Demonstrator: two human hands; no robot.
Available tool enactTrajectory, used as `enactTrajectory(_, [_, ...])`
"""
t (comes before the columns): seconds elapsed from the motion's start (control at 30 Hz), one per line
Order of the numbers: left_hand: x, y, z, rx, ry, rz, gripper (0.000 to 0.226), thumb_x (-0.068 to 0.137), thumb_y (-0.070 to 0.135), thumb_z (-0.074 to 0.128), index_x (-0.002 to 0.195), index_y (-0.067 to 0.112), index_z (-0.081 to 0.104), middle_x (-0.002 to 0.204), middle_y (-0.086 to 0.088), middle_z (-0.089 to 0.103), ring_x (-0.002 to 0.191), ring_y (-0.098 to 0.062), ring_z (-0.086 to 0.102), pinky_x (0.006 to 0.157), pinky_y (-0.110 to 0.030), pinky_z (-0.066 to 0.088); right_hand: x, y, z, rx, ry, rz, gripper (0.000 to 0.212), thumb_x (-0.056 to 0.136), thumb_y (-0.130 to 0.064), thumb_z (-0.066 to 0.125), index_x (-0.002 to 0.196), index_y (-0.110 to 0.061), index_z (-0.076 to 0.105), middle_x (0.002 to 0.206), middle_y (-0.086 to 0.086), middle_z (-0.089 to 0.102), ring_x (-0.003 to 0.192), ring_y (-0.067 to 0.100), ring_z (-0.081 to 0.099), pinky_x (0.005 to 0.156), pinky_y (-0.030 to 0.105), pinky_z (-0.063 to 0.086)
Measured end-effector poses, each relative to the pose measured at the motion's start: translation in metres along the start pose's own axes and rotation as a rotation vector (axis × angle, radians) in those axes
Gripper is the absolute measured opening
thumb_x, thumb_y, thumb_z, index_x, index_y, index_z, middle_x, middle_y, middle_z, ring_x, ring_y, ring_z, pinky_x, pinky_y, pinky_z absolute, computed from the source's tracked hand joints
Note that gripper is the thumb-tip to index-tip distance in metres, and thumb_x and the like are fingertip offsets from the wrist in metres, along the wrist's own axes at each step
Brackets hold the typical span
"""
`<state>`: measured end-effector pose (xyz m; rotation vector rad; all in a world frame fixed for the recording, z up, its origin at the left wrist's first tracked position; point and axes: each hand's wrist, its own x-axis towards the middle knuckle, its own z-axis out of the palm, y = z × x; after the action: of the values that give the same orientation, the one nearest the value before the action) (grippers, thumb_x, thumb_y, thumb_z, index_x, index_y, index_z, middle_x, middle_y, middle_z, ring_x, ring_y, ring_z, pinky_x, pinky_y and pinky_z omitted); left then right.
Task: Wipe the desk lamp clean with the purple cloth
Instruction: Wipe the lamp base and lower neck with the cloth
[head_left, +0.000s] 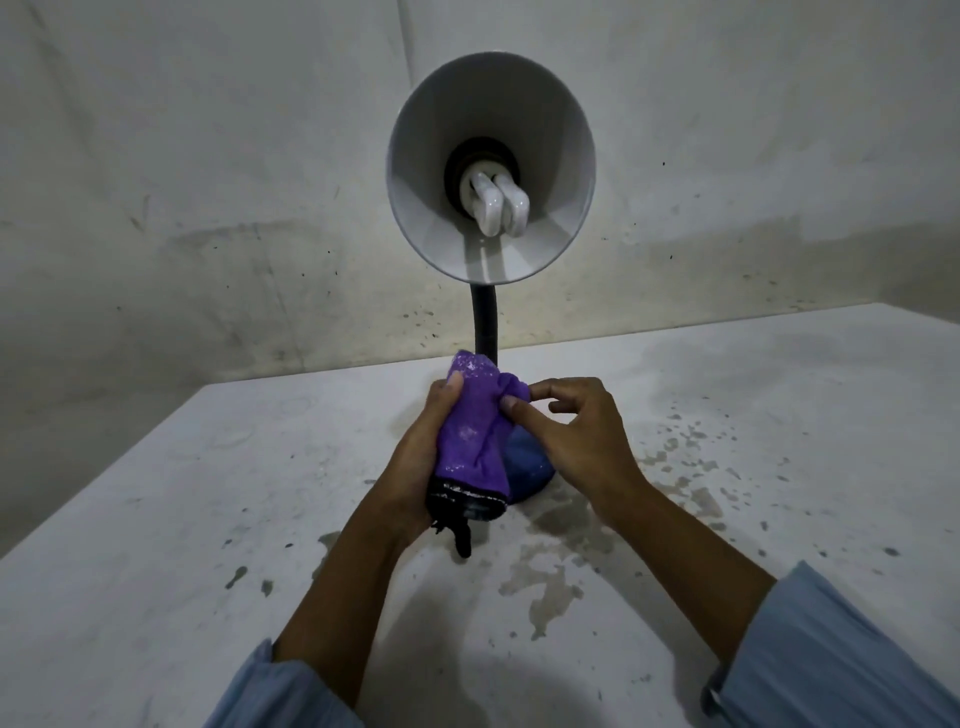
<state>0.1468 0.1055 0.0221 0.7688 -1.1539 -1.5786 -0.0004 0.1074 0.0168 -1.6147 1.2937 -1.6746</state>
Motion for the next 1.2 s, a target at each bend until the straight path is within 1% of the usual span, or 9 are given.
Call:
enactTrajectory(0.13, [0.005,0.006,-0.016,0.339,0.201,0.226,0.032,0.074,0.040,0.063,0.103,0.029,0.054,0.112,-0.008,0.060,0.092,-0.024,0.063,0.067,-0.029,0.056,0.009,0.007,-0.006,-0.004,0.047,0.071,0.016,0.080,-0.025,0.070,0.067,-0.033,0.065,0.077,-0.021,0.065,0.079,-0.002,0.060,0.072,0.015,0.044])
enactTrajectory(0.23, [0.010,0.003,-0.037,0.925,0.364,0.424,0.033,0.082,0.026,0.067,0.108,0.033,0.049,0.112,0.009,0.052,0.091,-0.011,0.053,0.069,-0.017,0.046,0.014,0.020,-0.010,-0.077,0.115,0.157,0.022,0.084,-0.020,0.065,0.066,-0.032,0.061,0.075,-0.022,0.062,0.078,0.002,0.058,0.064,0.011,0.039])
enactTrajectory(0.43, [0.015,-0.022,-0.039,1.463,0.263,0.460,0.047,0.076,0.033,0.072,0.119,0.030,0.052,0.125,0.000,0.052,0.103,-0.012,0.048,0.081,-0.018,0.036,0.013,0.035,-0.006,-0.185,0.074,0.244,0.024,0.086,-0.017,0.061,0.067,-0.032,0.057,0.079,-0.016,0.060,0.075,0.003,0.056,0.058,0.011,0.036])
enactTrajectory(0.63, [0.016,-0.020,-0.039,1.524,0.219,0.402,0.041,0.079,0.035,0.069,0.117,0.029,0.058,0.124,0.000,0.051,0.103,-0.016,0.052,0.079,-0.019,0.037,0.011,0.032,-0.006,-0.189,0.017,0.253,0.012,0.085,-0.014,0.061,0.079,-0.024,0.064,0.088,-0.005,0.065,0.079,0.007,0.057,0.058,0.012,0.038])
enactTrajectory(0.8, [0.010,-0.013,-0.048,1.551,0.497,0.365,0.043,0.075,0.032,0.073,0.115,0.023,0.059,0.122,-0.002,0.051,0.096,-0.016,0.051,0.076,-0.022,0.038,0.011,0.031,-0.006,-0.198,0.006,0.270,0.008,0.086,-0.013,0.060,0.086,-0.020,0.065,0.096,-0.001,0.065,0.091,0.013,0.058,0.062,0.012,0.039])
enactTrajectory(0.93, [0.009,-0.010,-0.036,1.395,0.053,0.384,0.035,0.072,0.028,0.076,0.102,0.034,0.060,0.121,0.002,0.049,0.101,-0.009,0.045,0.083,-0.018,0.036,0.010,0.032,-0.005,-0.212,0.000,0.266,0.007,0.086,-0.014,0.060,0.086,-0.019,0.066,0.095,-0.001,0.066,0.088,0.012,0.058,0.060,0.014,0.040])
enactTrajectory(1.0, [0.010,-0.009,-0.032,1.420,-0.060,0.317,0.033,0.071,0.029,0.077,0.095,0.040,0.057,0.120,0.004,0.047,0.102,-0.008,0.044,0.084,-0.019,0.037,0.010,0.032,-0.006,-0.226,-0.018,0.253,0.008,0.086,-0.015,0.060,0.086,-0.019,0.067,0.091,-0.003,0.066,0.085,0.011,0.059,0.060,0.014,0.040])
enactTrajectory(1.1, [0.013,-0.011,-0.042,1.481,0.139,0.312,0.028,0.071,0.034,0.075,0.095,0.033,0.061,0.112,0.006,0.048,0.094,-0.009,0.047,0.076,-0.020,0.037,0.008,0.033,-0.007,-0.322,-0.090,0.212,0.014,0.088,-0.013,0.057,0.089,-0.022,0.067,0.092,-0.009,0.063,0.078,0.008,0.059,0.059,0.014,0.040])
enactTrajectory(1.2, [0.010,-0.008,-0.053,1.547,0.380,0.311,0.033,0.071,0.043,0.074,0.097,0.027,0.061,0.103,0.009,0.043,0.086,-0.009,0.043,0.070,-0.022,0.036,0.003,0.036,-0.006,-0.463,-0.188,0.148,0.025,0.088,-0.006,0.054,0.104,-0.021,0.066,0.112,-0.003,0.059,0.093,0.013,0.057,0.082,0.024,0.047])
